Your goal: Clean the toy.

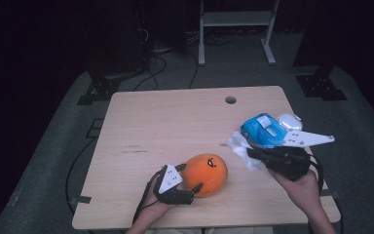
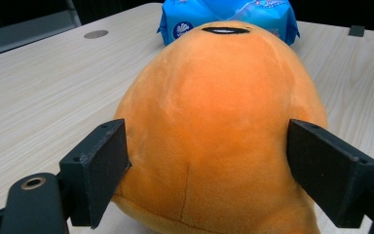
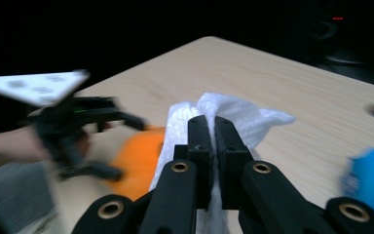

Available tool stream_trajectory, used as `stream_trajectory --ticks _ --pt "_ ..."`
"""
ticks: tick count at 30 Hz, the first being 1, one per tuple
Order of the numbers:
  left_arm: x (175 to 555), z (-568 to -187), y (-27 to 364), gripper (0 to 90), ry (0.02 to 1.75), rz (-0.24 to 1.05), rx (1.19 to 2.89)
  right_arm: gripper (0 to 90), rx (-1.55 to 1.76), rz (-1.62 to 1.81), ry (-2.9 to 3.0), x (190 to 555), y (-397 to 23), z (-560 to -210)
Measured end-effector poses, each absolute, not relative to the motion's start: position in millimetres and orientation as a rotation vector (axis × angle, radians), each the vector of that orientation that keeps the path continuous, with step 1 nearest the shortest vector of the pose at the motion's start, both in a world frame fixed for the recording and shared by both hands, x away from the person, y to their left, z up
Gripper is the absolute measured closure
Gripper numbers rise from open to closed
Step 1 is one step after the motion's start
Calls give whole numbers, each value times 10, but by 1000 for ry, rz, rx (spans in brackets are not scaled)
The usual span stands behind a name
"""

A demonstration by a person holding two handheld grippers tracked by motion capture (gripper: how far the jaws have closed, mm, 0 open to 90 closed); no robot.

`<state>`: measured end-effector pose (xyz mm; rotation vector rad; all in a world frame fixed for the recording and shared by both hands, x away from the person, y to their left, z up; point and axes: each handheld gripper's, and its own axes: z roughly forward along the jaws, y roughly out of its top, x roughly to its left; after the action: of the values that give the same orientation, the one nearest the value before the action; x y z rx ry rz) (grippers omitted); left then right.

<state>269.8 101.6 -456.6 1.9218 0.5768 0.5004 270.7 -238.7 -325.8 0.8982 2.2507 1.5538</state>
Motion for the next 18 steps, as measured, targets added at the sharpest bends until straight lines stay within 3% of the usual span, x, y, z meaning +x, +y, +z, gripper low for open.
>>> stream_trajectory --ticks 7,18 --pt "2692 -4567 1014 167 573 507 1926 861 739 1472 2452 2525 -2003 -3152" --pt "2676 -4568 947 173 530 524 1929 804 865 1322 2561 2844 -1696 -3762"
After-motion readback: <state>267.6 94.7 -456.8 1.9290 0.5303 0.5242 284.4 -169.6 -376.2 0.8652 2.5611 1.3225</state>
